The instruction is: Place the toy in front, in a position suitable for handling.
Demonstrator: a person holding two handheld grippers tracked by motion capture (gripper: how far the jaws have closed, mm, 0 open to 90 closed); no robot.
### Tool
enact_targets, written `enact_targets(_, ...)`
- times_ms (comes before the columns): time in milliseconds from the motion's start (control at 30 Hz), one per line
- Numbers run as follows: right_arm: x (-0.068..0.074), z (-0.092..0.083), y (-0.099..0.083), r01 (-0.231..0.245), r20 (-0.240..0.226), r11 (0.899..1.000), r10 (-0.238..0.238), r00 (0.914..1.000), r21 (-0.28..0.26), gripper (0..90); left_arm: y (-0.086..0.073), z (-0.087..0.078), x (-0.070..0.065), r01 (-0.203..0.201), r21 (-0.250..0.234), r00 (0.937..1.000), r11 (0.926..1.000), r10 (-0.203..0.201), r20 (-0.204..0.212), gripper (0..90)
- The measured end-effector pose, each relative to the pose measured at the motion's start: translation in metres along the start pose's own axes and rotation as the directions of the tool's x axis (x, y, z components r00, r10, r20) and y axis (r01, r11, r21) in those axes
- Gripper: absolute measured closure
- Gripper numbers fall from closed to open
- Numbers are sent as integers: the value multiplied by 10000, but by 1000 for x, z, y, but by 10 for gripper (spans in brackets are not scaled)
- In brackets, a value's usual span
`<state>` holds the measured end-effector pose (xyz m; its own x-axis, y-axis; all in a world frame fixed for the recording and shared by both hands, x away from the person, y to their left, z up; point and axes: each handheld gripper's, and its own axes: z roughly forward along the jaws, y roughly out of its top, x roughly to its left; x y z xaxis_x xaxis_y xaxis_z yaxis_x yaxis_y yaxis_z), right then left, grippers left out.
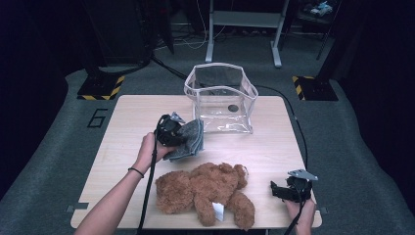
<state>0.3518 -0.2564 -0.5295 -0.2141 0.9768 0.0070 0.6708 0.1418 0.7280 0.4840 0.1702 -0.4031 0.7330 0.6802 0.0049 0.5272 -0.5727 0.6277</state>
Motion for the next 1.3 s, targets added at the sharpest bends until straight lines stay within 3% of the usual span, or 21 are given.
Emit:
enact_targets(333,0,0,0,19,-6,10000,-19,10000,-9,63,22,26,-18,-496,88,9983,9987,493,308,794)
enact_targets(533,0,0,0,54,-15,10000,-54,10000,-36,64,28,48,-25,-755,412,9964,9963,737,429,793)
enact_targets(967,0,0,0,69,-15,10000,-69,10000,-29,65,36,75,-25,-919,818,9950,9924,882,477,773)
enact_targets(1067,0,0,0,55,-13,10000,-56,10000,-37,65,36,81,-22,-912,949,9945,9913,856,607,732)
enact_targets(1300,0,0,0,72,-36,10000,-72,10000,-52,66,33,77,-16,-386,960,9955,9946,299,904,412)
